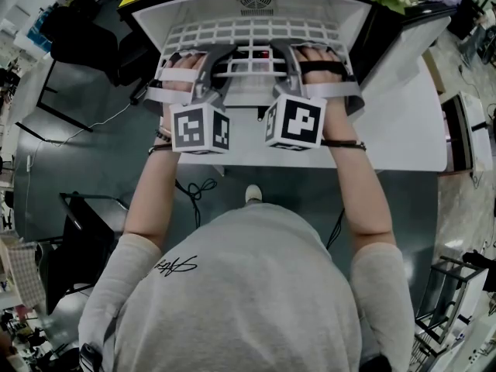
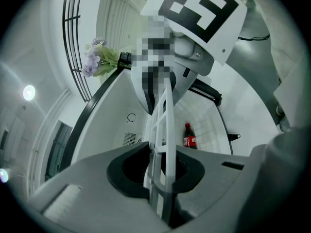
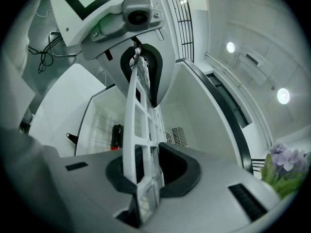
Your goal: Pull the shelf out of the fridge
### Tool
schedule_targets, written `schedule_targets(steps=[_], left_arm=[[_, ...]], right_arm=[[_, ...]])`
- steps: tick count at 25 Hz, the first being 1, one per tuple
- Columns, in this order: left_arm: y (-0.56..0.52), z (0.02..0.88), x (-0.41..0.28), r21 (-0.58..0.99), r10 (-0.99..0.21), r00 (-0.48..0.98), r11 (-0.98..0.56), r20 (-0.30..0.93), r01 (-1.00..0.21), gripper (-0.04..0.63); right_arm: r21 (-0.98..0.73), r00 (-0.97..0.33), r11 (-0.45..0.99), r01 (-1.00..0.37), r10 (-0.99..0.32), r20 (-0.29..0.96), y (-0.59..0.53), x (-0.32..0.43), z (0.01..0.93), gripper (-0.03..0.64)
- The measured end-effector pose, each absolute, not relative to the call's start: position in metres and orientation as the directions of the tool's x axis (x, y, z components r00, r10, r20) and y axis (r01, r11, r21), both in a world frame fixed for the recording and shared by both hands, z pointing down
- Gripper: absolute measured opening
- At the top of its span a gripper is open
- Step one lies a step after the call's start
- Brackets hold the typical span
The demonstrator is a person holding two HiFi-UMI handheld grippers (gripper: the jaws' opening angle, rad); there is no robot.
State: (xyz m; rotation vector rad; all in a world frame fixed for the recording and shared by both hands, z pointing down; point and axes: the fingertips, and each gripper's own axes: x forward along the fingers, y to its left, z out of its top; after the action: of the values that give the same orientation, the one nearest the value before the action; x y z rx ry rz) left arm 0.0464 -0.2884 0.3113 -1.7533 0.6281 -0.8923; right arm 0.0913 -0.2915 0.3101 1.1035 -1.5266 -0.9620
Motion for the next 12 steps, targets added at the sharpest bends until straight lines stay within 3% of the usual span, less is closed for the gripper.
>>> schedule_targets(steps=[12], left_arm=[[-0.277,0.31,0.044,-0.942,-0.761,0.589,-0.337,0.271,-0.001,0.048]], right_arm=[[0.946,-0.109,0.268,-0.184,-0.962,0.252,-0.28,0.088,0.308,0.051]])
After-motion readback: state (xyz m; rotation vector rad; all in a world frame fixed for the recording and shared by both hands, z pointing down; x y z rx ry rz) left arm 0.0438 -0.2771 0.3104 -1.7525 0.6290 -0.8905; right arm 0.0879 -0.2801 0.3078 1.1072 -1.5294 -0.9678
